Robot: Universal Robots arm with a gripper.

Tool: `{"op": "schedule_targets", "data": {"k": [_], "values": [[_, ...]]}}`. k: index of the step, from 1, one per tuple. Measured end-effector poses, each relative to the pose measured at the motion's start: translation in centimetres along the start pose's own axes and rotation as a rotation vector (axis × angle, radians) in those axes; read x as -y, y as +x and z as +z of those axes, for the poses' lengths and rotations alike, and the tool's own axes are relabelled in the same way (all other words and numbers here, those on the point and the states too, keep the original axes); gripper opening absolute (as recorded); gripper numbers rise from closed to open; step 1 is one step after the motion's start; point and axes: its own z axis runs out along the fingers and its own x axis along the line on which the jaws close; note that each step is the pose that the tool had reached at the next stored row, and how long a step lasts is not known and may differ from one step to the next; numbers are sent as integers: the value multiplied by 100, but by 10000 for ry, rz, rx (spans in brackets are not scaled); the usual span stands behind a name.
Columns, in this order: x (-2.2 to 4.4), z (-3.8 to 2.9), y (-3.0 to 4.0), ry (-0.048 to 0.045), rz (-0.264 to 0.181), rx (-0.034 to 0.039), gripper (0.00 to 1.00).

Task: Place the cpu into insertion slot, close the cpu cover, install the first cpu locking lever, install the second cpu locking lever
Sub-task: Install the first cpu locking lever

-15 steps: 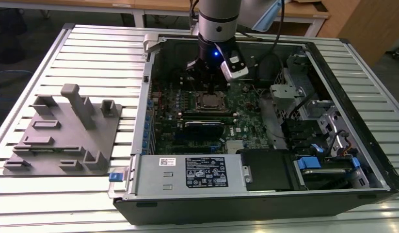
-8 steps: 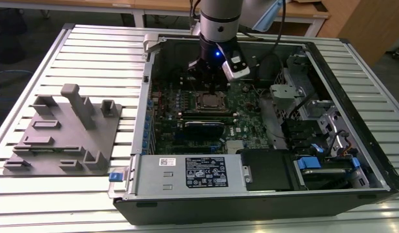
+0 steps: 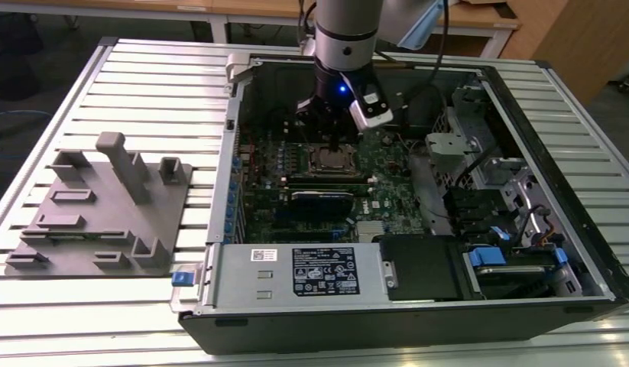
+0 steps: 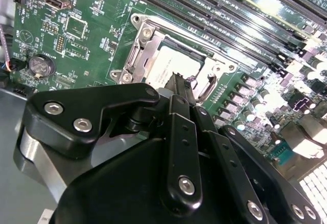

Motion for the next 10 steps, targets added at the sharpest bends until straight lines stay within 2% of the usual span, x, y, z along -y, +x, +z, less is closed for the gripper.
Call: {"op": "schedule_targets", "data": {"k": [10], "values": [[0,39,-18,3,48,1,11]]}}
